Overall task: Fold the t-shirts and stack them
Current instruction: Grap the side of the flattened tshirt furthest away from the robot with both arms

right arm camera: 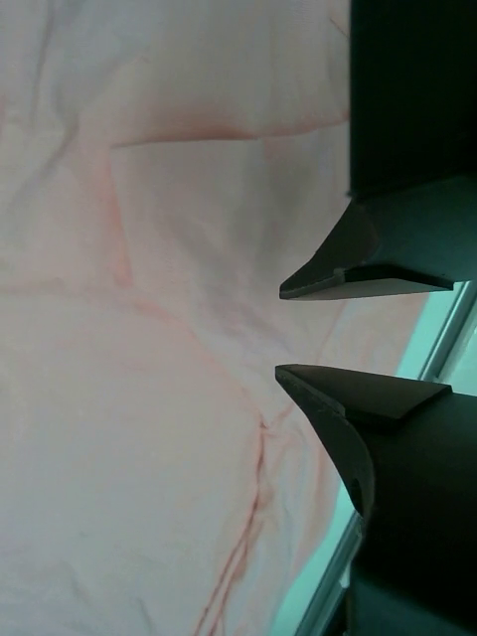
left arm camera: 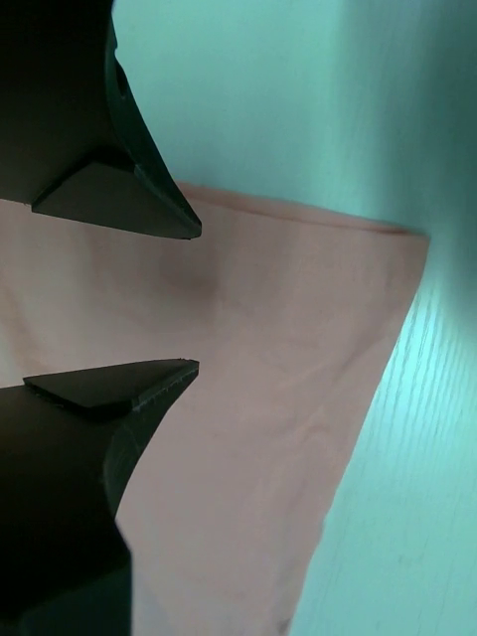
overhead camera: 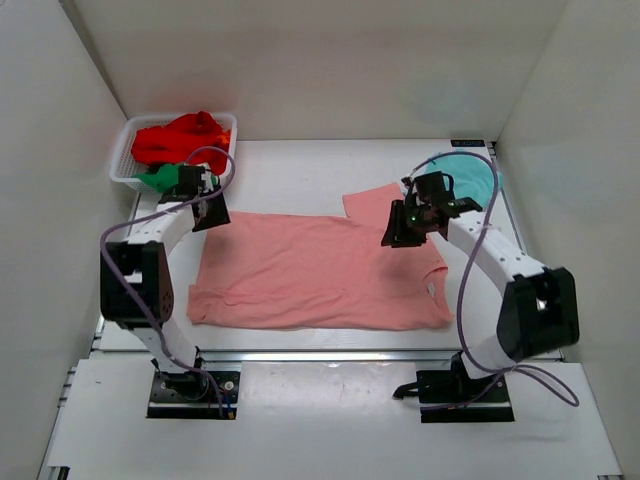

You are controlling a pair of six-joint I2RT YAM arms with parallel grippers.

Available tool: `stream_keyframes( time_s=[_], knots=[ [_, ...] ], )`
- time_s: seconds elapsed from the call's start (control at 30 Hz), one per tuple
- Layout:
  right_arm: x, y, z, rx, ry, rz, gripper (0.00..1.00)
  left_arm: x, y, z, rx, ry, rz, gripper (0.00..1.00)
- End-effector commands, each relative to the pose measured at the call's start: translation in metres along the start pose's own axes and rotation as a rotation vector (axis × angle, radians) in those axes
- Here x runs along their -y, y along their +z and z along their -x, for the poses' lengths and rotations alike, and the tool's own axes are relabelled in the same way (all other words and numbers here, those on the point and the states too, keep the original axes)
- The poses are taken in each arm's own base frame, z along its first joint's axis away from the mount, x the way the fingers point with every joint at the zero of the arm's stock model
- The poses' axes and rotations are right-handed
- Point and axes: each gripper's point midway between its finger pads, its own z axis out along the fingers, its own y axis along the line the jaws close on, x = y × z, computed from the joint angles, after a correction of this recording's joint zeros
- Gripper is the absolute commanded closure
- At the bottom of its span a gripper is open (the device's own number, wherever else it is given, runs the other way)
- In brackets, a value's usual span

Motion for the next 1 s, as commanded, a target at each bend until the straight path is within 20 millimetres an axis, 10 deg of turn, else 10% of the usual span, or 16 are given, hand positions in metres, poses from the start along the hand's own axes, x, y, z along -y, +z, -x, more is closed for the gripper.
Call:
stream_keyframes(
  time_s=[0.0, 0.37, 0.67, 0.97],
  knots=[
    [0.004, 0.012, 0.015, -0.026, -0.068, -0.016, 0.70, -0.001, 0.006, 0.035, 0.090, -0.033, 0.020, 0.36],
    [0.019, 0.051, 0.061, -0.027, -0.086, -0.027, 0.68, -0.021, 0.065, 0.037, 0.005, -0.003, 0.134, 0.30],
    [0.053, 0.066, 0.145, 0.097, -0.061, -0.080, 0.66, -0.021, 0.085, 0.008, -0.135, 0.102, 0.185, 0.33],
    [0.093, 0.103, 0.200, 0.149, -0.035, -0.114, 0.61, -0.016, 0.088, -0.002, -0.186, 0.180, 0.195, 1.00]
  ],
)
